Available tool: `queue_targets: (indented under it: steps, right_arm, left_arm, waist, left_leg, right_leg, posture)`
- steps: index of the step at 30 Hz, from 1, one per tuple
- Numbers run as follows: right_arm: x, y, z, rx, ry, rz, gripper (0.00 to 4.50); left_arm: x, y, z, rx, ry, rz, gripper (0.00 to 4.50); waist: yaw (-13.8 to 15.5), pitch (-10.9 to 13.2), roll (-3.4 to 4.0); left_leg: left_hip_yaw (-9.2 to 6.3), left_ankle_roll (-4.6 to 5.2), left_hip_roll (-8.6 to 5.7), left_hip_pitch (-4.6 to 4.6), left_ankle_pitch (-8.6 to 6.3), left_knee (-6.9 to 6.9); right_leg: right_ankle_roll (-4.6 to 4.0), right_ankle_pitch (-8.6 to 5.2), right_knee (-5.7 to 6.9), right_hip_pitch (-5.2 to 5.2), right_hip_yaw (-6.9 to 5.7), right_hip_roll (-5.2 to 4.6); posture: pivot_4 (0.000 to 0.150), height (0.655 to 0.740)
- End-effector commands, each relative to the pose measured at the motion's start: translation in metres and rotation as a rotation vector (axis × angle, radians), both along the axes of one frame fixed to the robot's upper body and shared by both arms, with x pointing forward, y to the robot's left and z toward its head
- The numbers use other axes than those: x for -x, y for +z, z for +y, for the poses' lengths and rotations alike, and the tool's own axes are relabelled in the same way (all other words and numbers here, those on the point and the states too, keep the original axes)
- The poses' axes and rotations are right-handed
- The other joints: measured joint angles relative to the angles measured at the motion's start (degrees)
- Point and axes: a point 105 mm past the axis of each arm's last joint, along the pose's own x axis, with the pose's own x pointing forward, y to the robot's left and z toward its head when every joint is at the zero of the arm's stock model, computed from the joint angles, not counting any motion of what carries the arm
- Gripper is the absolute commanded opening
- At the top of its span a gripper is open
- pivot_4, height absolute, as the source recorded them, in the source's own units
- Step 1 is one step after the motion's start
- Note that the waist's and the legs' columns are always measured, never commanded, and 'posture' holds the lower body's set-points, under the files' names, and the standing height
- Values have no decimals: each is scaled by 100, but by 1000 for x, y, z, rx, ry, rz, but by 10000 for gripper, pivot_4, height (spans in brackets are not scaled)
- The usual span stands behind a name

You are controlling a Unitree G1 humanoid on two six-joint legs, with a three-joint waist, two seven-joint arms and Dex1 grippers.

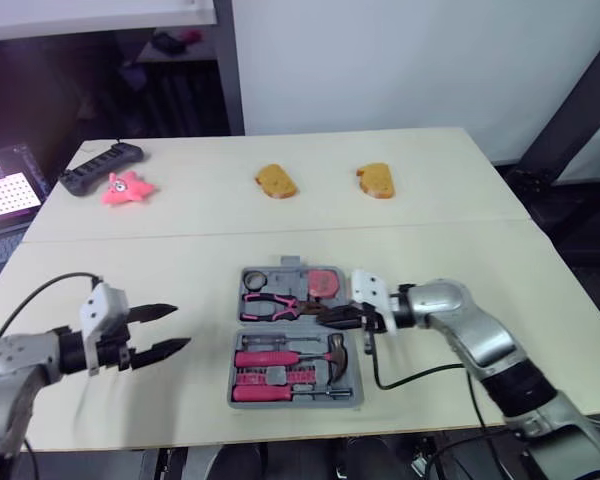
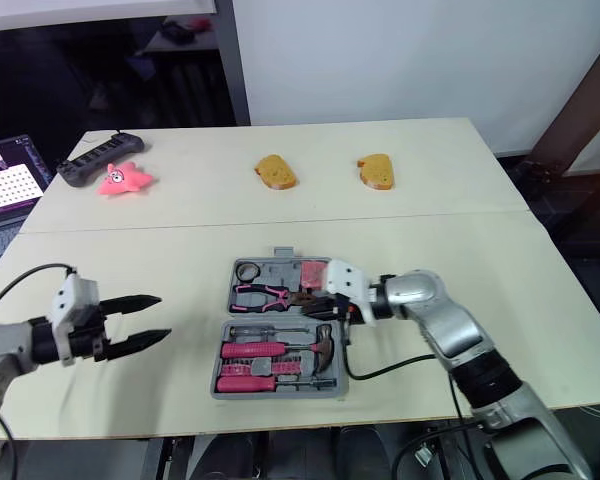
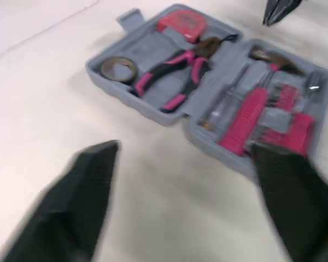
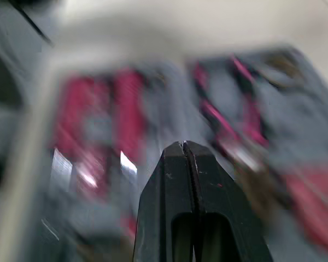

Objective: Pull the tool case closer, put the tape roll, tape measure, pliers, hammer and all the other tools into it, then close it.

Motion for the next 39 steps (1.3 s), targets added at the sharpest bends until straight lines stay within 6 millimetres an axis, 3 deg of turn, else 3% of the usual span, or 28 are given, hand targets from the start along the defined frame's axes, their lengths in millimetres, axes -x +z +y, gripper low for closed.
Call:
queue_targets:
  steps: [1,4,13,20,29,39]
  right_arm:
    - [-13,-6,-29,101,-92,-50,0]
    - [-18,-10,-40,134,-143,-46,0]
    - [-10,-21,-26,113,-134,1,0]
    - [-2,-25,-15,92,-116,26,0]
    - [3,-27,1,53,-92,56,0]
    - [9,-32,5,54,-78,81,0]
  left_arm:
    - [-8,-15,-3,-81,-62,-12,15000]
    - [-20,-27,-7,-129,-95,-17,581]
    - [-44,-44,-26,-154,-169,11,581]
    - [-42,-56,-42,-139,-210,34,581]
    - [-38,-65,-77,-77,-266,68,581]
    - [-30,-70,-88,-48,-263,95,581]
  waist:
    - [-1,0,0]
    - [-23,1,-1]
    - [-11,0,-2]
    - [-4,0,-2]
    - [-5,0,-2]
    - [-4,-1,-2]
  left_leg:
    - [4,0,0,-1,0,0]
    - [5,0,0,-3,0,0]
    - [5,0,1,-6,0,4]
    - [4,0,1,-5,0,5]
    - [4,0,1,-4,0,7]
    - [3,-1,1,-4,1,8]
  right_leg:
    - [1,0,-3,-1,1,-1]
    - [1,0,1,-6,3,0]
    - [1,1,7,-9,4,0]
    - [1,1,9,-9,4,0]
    - [2,1,10,-9,5,0]
    - [2,1,10,-7,5,0]
  posture:
    - [1500,7400]
    - [1500,7400]
    - [1500,7400]
    - [1500,7400]
    - [1500,7400]
    - [1500,7400]
